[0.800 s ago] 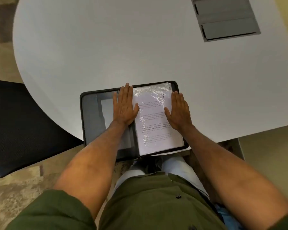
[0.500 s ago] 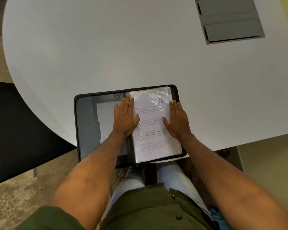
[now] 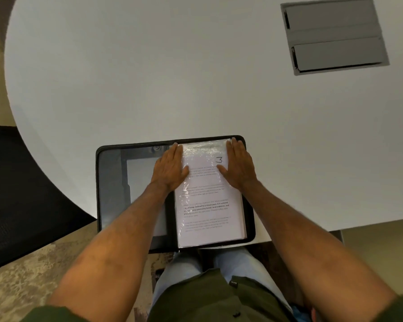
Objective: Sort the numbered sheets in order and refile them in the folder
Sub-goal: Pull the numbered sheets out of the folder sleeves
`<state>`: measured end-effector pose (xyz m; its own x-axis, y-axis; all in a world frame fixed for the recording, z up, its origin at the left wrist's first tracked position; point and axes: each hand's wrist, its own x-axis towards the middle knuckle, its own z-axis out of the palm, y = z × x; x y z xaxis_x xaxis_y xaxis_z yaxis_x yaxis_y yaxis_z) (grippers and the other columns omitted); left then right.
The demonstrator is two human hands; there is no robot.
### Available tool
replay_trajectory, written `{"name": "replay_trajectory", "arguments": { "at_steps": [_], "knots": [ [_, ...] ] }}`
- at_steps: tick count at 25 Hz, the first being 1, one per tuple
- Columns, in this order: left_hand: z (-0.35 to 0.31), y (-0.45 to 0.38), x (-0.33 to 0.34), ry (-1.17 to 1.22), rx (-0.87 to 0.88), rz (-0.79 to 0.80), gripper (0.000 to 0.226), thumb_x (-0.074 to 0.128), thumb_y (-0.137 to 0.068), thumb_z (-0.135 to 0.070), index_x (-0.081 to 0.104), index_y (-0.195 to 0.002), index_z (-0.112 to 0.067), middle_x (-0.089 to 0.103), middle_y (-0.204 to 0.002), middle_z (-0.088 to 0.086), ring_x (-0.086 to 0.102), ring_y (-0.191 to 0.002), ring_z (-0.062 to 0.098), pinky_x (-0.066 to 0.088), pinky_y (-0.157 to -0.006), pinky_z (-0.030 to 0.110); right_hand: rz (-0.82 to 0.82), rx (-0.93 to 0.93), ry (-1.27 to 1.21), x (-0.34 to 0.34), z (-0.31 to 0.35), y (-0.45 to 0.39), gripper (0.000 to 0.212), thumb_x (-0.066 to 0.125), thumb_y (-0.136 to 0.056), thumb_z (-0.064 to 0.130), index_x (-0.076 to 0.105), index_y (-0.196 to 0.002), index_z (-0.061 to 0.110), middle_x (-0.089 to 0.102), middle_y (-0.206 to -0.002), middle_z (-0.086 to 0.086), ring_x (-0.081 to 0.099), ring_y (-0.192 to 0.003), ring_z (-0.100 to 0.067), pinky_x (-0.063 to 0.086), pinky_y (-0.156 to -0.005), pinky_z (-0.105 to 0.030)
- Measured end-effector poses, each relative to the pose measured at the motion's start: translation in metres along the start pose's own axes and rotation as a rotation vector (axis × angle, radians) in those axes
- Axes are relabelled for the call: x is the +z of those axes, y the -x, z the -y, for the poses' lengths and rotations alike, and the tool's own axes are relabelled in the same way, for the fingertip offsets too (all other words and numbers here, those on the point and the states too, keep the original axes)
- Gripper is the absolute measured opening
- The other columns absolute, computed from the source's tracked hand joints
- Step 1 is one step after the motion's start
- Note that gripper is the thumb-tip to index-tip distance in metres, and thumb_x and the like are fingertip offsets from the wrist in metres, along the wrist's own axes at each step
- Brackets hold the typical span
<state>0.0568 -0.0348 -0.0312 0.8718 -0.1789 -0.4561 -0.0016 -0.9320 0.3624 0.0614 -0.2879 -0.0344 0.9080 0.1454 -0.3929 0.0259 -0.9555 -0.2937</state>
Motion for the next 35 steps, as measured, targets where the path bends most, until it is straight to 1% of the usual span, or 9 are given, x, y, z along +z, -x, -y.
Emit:
{"name": "replay_trajectory", "arguments": {
  "at_steps": [4, 10, 17, 20, 22, 26, 28, 32, 35],
  "knots": [
    [-0.005, -0.004, -0.001, -0.049, -0.025, 0.017, 0.081, 0.057, -0.099, -0.044, 0.017, -0.161, -0.01, 0.015, -0.169, 0.012, 0.019, -0.154, 0.03, 0.028, -0.12, 0.047, 0.005, -0.014, 0.048, 0.007, -0.006, -0.019, 0.094, 0.058, -0.096, 0.056, 0.014, -0.163, 0.005, 0.009, -0.171, -0.015, 0.007, -0.158, -0.034, 0.021, -0.126, -0.05],
    [-0.002, -0.006, 0.01, -0.098, -0.038, -0.017, 0.081, 0.06, -0.097, -0.042, 0.02, -0.16, -0.01, 0.015, -0.169, 0.012, 0.02, -0.154, 0.03, 0.03, -0.121, 0.049, -0.085, -0.073, 0.076, 0.03, -0.011, -0.015, 0.079, 0.047, -0.103, 0.051, 0.019, -0.162, 0.007, 0.013, -0.17, -0.017, 0.01, -0.158, -0.035, 0.019, -0.127, -0.05],
    [-0.002, -0.013, 0.014, -0.095, -0.008, -0.014, 0.087, 0.066, -0.093, -0.041, 0.018, -0.161, -0.016, 0.015, -0.168, 0.011, 0.017, -0.153, 0.031, 0.025, -0.122, 0.051, -0.255, -0.111, -0.047, 0.026, -0.008, -0.009, 0.046, 0.066, -0.099, 0.028, 0.059, -0.143, 0.018, 0.041, -0.159, -0.016, 0.036, -0.147, -0.038, 0.038, -0.114, -0.052],
    [0.002, -0.021, 0.012, -0.108, 0.069, -0.058, 0.082, 0.069, -0.088, -0.036, 0.029, -0.157, -0.016, 0.025, -0.163, 0.012, 0.024, -0.149, 0.031, 0.026, -0.121, 0.049, -0.249, -0.045, -0.243, 0.02, -0.001, -0.002, 0.036, 0.063, -0.101, 0.023, 0.066, -0.137, 0.024, 0.049, -0.151, -0.01, 0.048, -0.135, -0.03, 0.044, -0.11, -0.047],
    [0.003, -0.026, 0.007, -0.068, 0.122, -0.136, 0.064, 0.068, -0.089, -0.033, 0.047, -0.146, -0.016, 0.038, -0.154, 0.011, 0.034, -0.141, 0.03, 0.031, -0.115, 0.047, -0.251, -0.015, -0.446, 0.013, 0.003, 0.003, 0.038, 0.058, -0.103, 0.019, 0.063, -0.14, 0.025, 0.055, -0.142, -0.007, 0.055, -0.124, -0.022, 0.052, -0.104, -0.045],
    [0.003, -0.039, -0.01, -0.021, 0.163, -0.23, 0.017, 0.059, -0.097, -0.024, 0.068, -0.11, -0.021, 0.066, -0.114, 0.002, 0.058, -0.108, 0.024, 0.032, -0.102, 0.04, -0.256, 0.055, -0.66, 0.004, 0.012, 0.02, 0.064, 0.058, -0.103, 0.02, 0.031, -0.159, 0.032, 0.057, -0.137, -0.001, 0.061, -0.112, -0.016, 0.056, -0.092, -0.031],
    [0.003, -0.045, -0.02, 0.075, 0.137, -0.179, 0.014, 0.052, -0.099, -0.019, 0.066, -0.101, -0.02, 0.068, -0.096, -0.004, 0.062, -0.093, 0.022, 0.027, -0.105, 0.039, -0.246, 0.133, -0.701, 0.004, 0.014, 0.024, 0.074, 0.063, -0.1, 0.024, 0.021, -0.16, 0.036, 0.059, -0.133, 0.001, 0.063, -0.106, -0.015, 0.055, -0.088, -0.027],
    [0.009, -0.055, -0.032, 0.228, 0.111, -0.092, 0.011, 0.053, -0.096, -0.017, 0.062, -0.096, -0.024, 0.062, -0.085, -0.013, 0.061, -0.084, 0.018, 0.033, -0.106, 0.042, -0.145, 0.288, -0.764, 0.006, 0.014, 0.025, 0.05, 0.064, -0.1, 0.023, 0.048, -0.147, 0.023, 0.067, -0.125, -0.003, 0.067, -0.098, -0.013, 0.046, -0.068, -0.003],
    [0.008, -0.063, -0.04, 0.256, 0.069, -0.014, 0.017, 0.052, -0.092, -0.016, 0.063, -0.098, -0.027, 0.063, -0.089, -0.013, 0.059, -0.089, 0.014, 0.028, -0.096, 0.038, -0.16, 0.349, -0.867, 0.01, 0.012, 0.03, 0.027, 0.061, -0.102, 0.019, 0.062, -0.129, 0.015, 0.071, -0.117, -0.006, 0.066, -0.089, -0.006, 0.046, -0.06, -0.003]
  ]
}}
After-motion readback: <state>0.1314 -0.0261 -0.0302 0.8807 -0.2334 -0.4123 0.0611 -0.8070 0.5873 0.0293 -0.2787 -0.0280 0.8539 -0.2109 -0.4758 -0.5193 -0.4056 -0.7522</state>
